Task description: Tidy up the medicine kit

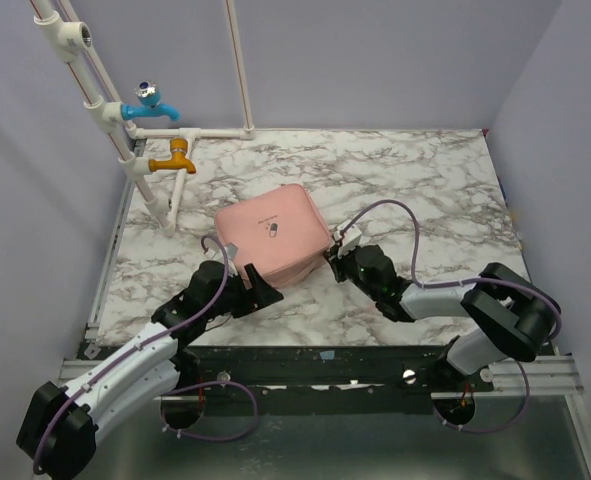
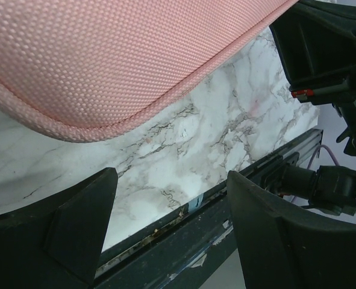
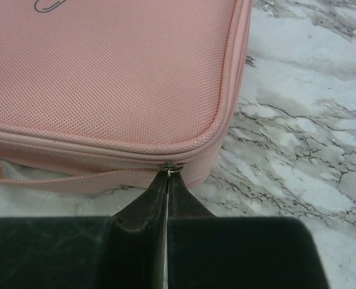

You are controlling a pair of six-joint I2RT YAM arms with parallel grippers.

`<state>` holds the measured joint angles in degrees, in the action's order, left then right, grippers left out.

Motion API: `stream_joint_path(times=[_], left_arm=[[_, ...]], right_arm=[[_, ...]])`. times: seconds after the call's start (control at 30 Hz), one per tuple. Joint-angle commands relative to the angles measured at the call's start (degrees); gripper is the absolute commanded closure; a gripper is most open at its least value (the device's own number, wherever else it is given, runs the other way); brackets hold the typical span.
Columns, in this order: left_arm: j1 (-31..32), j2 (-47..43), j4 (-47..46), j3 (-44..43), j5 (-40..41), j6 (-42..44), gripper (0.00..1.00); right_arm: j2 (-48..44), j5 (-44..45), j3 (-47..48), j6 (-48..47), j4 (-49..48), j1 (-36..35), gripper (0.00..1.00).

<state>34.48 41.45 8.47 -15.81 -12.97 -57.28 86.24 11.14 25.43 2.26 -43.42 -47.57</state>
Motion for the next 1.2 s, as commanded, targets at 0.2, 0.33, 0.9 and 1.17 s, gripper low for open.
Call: stream_joint_path(times=[0.2,0.33,0.9,1.17], left_arm=[[-0.31,-2.95,1.67,1.00,-2.75,-0.01,0.24],[-0.29,-3.81,2.31,1.40,-3.28,-0.54,0.24],[-0.55,-1.23,5.00,-0.25,0.69,-1.35,0.20],[-5.18,3.87,5.07,-1.85,0.86,1.99,0.20]], right_arm=[[0.02,-3.22,0.12,-4.33,-2.81,0.73,0.99],[-2.60,-4.51,-1.51,-2.50,-1.50,0.66,0.99],[-11.60,2.30,-4.25,2.18,4.00,-13.31,0.99],[-16.16,12.02,-7.80,4.76,4.51,-21.94,0.99]])
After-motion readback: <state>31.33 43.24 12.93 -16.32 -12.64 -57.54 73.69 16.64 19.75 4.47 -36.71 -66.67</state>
